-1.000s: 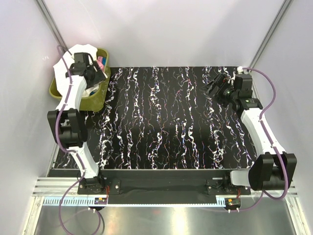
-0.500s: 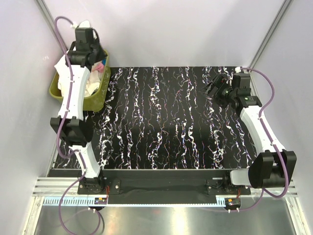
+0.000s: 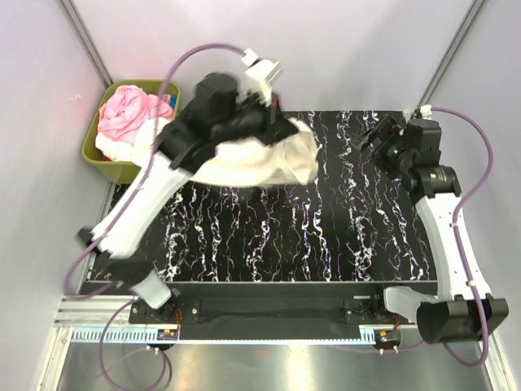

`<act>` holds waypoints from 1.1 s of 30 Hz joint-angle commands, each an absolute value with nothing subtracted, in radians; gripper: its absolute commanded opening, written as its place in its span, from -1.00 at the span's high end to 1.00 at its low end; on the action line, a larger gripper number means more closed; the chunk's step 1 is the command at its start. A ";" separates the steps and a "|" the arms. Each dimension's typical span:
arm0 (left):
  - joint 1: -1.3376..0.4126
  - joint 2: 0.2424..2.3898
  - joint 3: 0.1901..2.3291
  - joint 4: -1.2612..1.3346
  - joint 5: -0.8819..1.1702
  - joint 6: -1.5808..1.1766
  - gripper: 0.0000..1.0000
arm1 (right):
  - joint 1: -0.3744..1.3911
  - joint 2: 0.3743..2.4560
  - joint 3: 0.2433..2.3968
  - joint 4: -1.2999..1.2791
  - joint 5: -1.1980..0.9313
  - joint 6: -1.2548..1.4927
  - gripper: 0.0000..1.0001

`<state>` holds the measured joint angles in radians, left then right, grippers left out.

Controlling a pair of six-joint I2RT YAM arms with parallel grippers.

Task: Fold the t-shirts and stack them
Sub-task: Move the tshirt to the center of the board

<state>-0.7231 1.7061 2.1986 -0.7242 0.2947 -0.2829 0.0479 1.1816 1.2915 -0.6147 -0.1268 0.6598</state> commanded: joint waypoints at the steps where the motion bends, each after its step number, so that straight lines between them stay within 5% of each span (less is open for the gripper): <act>1: -0.699 1.389 1.977 -0.558 0.248 -0.259 0.93 | 0.055 1.140 1.330 -0.661 -0.049 0.661 -0.99; 5: -0.669 1.264 1.720 -0.561 0.114 -0.279 0.77 | 0.054 1.141 1.305 -0.652 -0.101 0.702 -0.99; 6: -0.664 1.255 1.682 -0.569 0.103 -0.314 0.50 | 0.054 1.140 1.290 -0.647 -0.110 0.707 -0.99; 12: -0.661 1.342 1.502 -0.517 0.179 -0.443 0.94 | 0.055 1.143 1.227 -0.629 -0.169 0.721 -0.97; 16: -0.692 1.456 1.538 -0.505 0.227 -0.471 0.75 | 0.054 1.140 1.204 -0.663 -0.181 0.704 -0.96; 25: -0.712 1.511 1.514 -0.555 0.114 -0.468 0.83 | 0.207 1.153 1.034 -0.669 -0.232 0.675 -0.75; 33: -0.695 1.809 1.858 -0.696 0.101 -0.459 0.77 | 0.454 1.229 0.996 -0.638 -0.137 0.690 -0.65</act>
<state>-0.7074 1.6932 1.7065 -0.6739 0.1215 -0.4564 0.4343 1.2297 1.0031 -0.6621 -0.1905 0.6941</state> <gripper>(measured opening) 0.122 0.832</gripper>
